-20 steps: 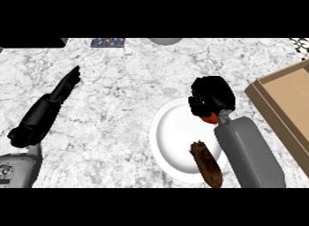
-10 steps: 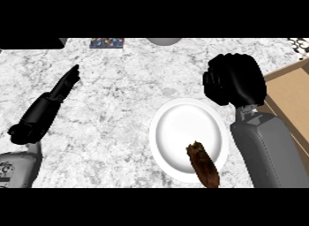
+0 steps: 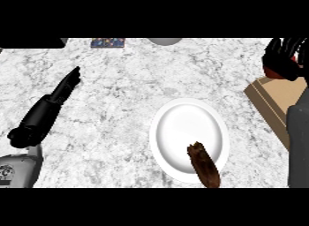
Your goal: Pick the bell pepper from the plate and place it in the cardboard box
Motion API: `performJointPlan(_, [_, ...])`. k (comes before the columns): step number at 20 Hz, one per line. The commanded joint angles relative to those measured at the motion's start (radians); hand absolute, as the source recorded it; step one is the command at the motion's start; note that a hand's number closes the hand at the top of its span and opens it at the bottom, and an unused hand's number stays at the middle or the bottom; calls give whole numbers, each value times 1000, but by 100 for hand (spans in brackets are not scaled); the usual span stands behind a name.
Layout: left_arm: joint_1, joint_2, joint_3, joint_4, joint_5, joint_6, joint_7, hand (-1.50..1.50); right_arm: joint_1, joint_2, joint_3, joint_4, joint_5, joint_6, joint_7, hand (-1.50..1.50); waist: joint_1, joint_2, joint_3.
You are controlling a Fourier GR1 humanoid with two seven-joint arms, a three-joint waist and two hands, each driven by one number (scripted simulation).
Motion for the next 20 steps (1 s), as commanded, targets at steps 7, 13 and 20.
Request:
performJointPlan(7, [11,-24,-15,-5,-18,-2,-8,0,22,-276,-262,173,-105,-10,-117,150,9,5,0])
performJointPlan(13, [-30,2,19,30,-7,-19,-10,0,14,-395,-306,381,-181,214,-152,150,8,5,0])
performJointPlan(20, [-3,-15,-3,4,-15,-29,-29,0,71,-479,-324,630,-223,242,-308,150,21,7,1])
